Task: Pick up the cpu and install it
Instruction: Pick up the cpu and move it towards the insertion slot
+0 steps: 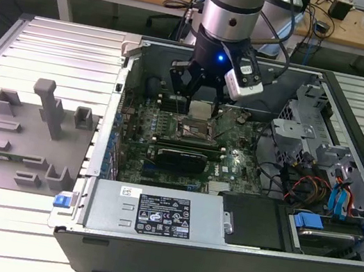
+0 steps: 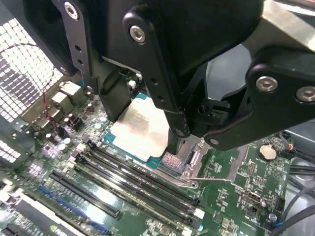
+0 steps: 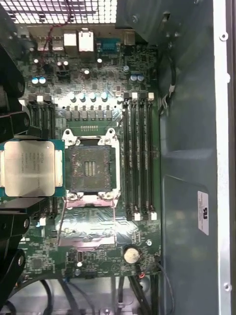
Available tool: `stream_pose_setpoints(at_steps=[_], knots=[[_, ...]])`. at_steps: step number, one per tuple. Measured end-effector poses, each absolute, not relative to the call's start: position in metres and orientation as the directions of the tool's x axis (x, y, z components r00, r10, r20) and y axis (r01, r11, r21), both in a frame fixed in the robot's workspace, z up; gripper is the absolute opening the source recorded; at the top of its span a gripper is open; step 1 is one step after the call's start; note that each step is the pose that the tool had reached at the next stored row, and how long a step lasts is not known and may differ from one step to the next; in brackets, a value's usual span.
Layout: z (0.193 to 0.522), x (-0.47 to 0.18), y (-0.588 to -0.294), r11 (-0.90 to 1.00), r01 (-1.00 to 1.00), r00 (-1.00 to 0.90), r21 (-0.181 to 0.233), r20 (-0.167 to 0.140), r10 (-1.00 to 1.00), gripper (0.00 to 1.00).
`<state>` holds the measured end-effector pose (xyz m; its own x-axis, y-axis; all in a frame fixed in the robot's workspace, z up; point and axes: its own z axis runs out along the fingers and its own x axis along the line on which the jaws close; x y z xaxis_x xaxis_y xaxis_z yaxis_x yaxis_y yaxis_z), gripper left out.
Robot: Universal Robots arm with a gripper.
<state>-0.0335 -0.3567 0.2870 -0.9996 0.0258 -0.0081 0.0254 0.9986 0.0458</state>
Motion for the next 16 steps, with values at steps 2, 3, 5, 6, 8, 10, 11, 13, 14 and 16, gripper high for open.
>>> stream_pose_setpoints(at_steps=[2,3,5,6,8,10,11,13,14,16], knots=[[0.285,-0.032,-0.353,0.999,0.023,-1.000,0.046,-0.008,0.024,0.55],[0.283,-0.032,-0.351,0.999,0.023,-1.000,0.046,-0.008,0.023,0.55],[0.281,-0.032,-0.347,0.999,0.022,-1.000,0.046,-0.008,0.023,0.55],[0.280,-0.031,-0.344,0.999,0.022,-1.000,0.046,-0.008,0.023,0.55],[0.279,-0.031,-0.341,0.999,0.022,-1.000,0.046,-0.008,0.023,0.55],[0.277,-0.031,-0.336,0.999,0.022,-1.000,0.046,-0.008,0.022,0.55],[0.277,-0.031,-0.335,0.999,0.022,-1.000,0.046,-0.008,0.022,0.55],[0.275,-0.031,-0.331,0.999,0.019,-1.000,0.046,-0.008,0.020,0.55],[0.274,-0.031,-0.330,0.999,0.017,-1.000,0.046,-0.008,0.017,0.55],[0.270,-0.031,-0.327,0.999,0.006,-1.000,0.046,-0.014,0.007,0.55]])
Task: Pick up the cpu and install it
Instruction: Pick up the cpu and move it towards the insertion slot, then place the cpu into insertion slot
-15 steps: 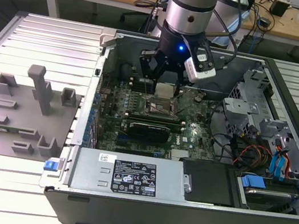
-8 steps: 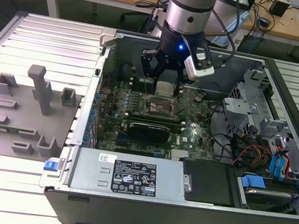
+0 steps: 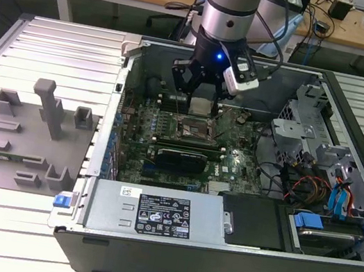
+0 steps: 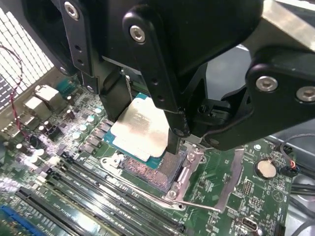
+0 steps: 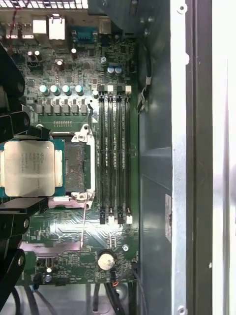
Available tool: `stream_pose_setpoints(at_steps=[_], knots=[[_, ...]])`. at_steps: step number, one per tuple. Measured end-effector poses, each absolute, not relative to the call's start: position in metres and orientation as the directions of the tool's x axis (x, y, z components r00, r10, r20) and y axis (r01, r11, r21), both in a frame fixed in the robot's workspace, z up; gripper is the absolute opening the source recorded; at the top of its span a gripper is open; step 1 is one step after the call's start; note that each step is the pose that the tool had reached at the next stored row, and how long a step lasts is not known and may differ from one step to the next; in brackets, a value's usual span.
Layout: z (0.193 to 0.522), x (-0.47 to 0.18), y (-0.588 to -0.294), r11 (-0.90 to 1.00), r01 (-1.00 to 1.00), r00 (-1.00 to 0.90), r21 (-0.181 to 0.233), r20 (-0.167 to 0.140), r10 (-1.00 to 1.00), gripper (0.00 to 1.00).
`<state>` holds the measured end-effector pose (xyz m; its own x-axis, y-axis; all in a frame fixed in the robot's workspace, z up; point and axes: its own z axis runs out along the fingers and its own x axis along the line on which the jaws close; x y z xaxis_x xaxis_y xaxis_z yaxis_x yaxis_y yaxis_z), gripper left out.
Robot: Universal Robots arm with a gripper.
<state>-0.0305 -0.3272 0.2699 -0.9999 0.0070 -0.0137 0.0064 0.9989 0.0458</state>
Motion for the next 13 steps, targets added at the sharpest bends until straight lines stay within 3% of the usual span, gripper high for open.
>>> stream_pose_setpoints(at_steps=[13], knots=[[0.2606,-0.0308,-0.3244,0.999,-0.001,-1.000,0.046,-0.024,0.000,0.55]])
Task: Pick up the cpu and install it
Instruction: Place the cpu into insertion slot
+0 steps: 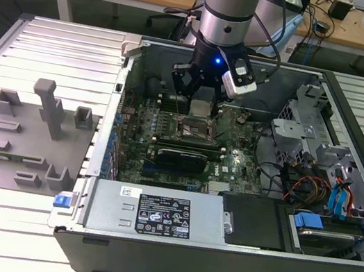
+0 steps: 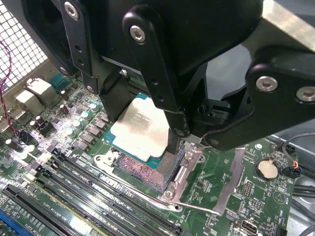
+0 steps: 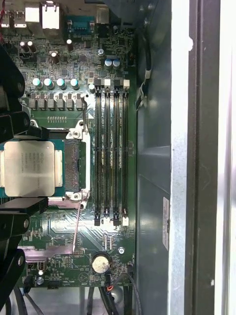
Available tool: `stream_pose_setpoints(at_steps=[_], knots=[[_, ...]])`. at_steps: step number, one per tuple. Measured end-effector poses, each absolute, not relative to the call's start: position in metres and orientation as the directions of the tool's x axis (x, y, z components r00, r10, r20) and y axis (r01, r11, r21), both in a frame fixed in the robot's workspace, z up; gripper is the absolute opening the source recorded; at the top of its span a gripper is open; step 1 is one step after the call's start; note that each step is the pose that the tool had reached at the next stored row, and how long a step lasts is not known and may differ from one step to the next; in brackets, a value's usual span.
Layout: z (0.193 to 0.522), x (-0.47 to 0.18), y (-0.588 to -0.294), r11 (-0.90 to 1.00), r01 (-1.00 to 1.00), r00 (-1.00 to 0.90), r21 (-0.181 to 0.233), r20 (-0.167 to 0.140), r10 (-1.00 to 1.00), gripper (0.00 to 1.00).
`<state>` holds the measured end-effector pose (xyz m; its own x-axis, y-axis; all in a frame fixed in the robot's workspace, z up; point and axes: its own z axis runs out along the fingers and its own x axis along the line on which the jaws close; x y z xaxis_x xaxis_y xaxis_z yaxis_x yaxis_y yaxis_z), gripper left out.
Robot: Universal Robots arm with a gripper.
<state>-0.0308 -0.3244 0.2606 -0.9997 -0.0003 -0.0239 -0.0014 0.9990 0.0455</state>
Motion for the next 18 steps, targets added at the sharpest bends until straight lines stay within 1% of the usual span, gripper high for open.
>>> stream_pose_setpoints(at_steps=[11,18], knots=[[0.2606,-0.0308,-0.3244,0.999,0.000,-1.000,0.045,-0.024,0.001,0.55],[0.2604,-0.0308,-0.3244,0.993,0.105,-0.994,0.045,-0.024,0.106,0.55]])
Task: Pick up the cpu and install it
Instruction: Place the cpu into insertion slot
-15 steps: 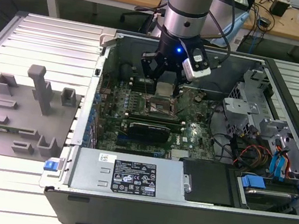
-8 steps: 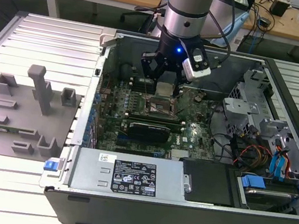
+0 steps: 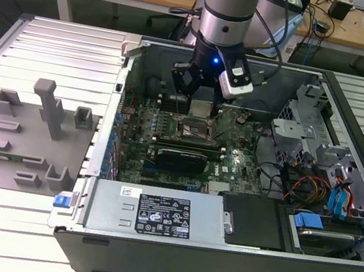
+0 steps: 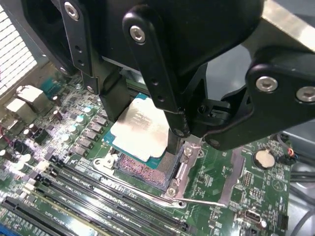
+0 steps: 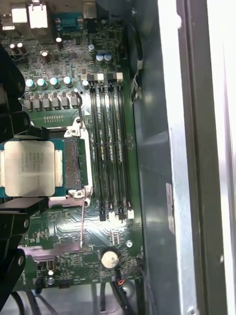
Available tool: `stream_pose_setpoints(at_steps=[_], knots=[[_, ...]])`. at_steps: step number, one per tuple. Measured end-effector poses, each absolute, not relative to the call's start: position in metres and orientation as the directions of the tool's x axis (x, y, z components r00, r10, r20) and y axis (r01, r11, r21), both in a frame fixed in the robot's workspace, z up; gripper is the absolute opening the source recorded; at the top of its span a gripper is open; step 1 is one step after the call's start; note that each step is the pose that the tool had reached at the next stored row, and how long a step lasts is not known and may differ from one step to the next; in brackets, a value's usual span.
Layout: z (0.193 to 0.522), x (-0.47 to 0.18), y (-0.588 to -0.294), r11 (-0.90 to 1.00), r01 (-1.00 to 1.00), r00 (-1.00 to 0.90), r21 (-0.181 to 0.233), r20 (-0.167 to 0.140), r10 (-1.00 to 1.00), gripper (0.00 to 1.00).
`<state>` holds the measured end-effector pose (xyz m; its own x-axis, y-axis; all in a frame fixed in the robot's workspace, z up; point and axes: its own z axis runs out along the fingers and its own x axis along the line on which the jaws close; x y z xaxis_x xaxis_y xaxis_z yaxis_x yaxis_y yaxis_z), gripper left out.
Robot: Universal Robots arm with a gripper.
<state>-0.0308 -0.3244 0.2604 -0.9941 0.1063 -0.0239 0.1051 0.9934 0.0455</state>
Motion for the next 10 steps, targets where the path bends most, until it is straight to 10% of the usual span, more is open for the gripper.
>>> stream_pose_setpoints(at_steps=[10], knots=[[0.2603,-0.0308,-0.3244,0.957,0.286,-0.958,0.045,-0.024,0.287,0.55]])
